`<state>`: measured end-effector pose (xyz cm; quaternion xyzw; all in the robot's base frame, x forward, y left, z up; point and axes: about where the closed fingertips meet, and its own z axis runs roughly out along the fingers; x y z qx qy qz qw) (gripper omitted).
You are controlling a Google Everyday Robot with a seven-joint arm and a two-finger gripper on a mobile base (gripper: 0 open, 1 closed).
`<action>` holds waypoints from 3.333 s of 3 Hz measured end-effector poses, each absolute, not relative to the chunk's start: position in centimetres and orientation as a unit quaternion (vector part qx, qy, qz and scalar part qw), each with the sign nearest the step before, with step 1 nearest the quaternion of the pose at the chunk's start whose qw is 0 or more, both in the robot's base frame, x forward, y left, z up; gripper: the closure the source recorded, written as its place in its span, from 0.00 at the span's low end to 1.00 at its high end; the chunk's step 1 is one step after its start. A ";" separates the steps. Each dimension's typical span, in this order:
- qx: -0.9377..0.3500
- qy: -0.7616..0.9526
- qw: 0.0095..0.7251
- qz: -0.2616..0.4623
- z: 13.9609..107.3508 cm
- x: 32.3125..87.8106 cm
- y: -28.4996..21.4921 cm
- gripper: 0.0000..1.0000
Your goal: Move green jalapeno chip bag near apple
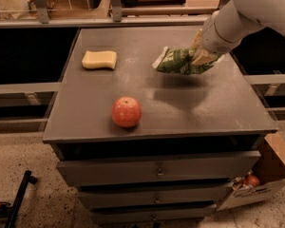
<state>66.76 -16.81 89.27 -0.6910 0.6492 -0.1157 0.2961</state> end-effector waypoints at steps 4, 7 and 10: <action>-0.760 0.559 0.316 -0.102 91.8 57.3 -7.0 1.00; -0.755 0.571 0.307 -0.099 91.7 58.0 -3.9 0.82; -0.718 0.600 0.340 -0.097 91.9 59.8 -3.1 0.13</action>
Offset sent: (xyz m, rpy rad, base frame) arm -0.0996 0.0931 0.0419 0.0263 -0.0734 0.2790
